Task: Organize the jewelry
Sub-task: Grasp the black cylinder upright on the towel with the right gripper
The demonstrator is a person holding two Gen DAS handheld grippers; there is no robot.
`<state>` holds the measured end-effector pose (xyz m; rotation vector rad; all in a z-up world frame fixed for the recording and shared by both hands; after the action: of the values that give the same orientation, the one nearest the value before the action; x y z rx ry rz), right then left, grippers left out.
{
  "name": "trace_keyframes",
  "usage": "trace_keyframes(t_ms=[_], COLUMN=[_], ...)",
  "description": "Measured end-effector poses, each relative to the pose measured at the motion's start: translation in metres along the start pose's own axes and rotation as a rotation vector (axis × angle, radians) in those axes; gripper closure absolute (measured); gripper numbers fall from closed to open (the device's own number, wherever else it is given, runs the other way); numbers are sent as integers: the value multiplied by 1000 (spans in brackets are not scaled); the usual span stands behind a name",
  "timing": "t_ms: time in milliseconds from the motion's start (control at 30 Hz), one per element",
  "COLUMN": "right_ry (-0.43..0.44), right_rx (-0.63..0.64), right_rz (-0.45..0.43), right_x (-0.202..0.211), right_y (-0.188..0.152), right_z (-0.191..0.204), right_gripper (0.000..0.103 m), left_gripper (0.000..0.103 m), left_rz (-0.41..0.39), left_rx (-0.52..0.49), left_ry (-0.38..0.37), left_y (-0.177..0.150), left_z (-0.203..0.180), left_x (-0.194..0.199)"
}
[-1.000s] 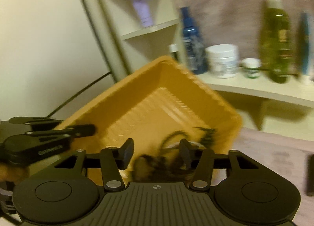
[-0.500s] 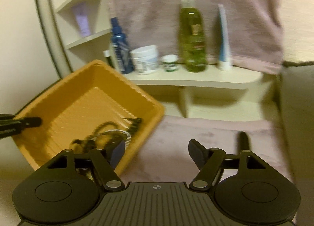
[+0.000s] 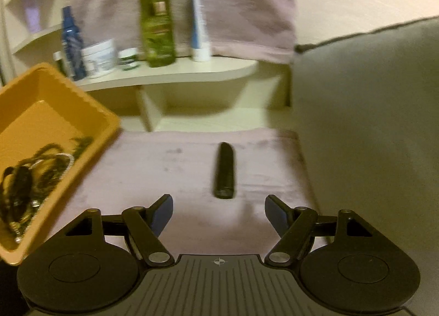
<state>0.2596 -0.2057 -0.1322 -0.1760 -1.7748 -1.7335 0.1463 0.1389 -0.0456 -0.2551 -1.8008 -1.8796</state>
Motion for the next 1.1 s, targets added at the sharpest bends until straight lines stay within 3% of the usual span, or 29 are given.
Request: trace_keyframes(t_ms=[600,767,1100], right_ry=[-10,-36,-60], right_rx=[-4,14,43], right_rz=[-11,-5,17], right_x=[-44,-56,-69], right_y=[14,15,10], right_z=[6,6,3], right_gripper=[30,52,72], left_gripper=[96,96,96], left_rz=[0,0,0], left_rx=[-3,-2,-3], left_ry=[-2,-1,-1], left_y=[-1,-2,-1], left_z=[1,1,1], left_x=[0,-1,0])
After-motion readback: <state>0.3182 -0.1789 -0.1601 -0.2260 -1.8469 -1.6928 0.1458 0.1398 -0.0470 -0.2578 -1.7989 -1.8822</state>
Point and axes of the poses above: each gripper's, at about its wrist camera, not at the fingertips, and x roughly against the way its jaws point, z to its left, y to its top, the point moved 8 cm from there along -x, roughly the way its jaws point, and after that the axes turned 8 degrees about -z, right-handed, at the moved point
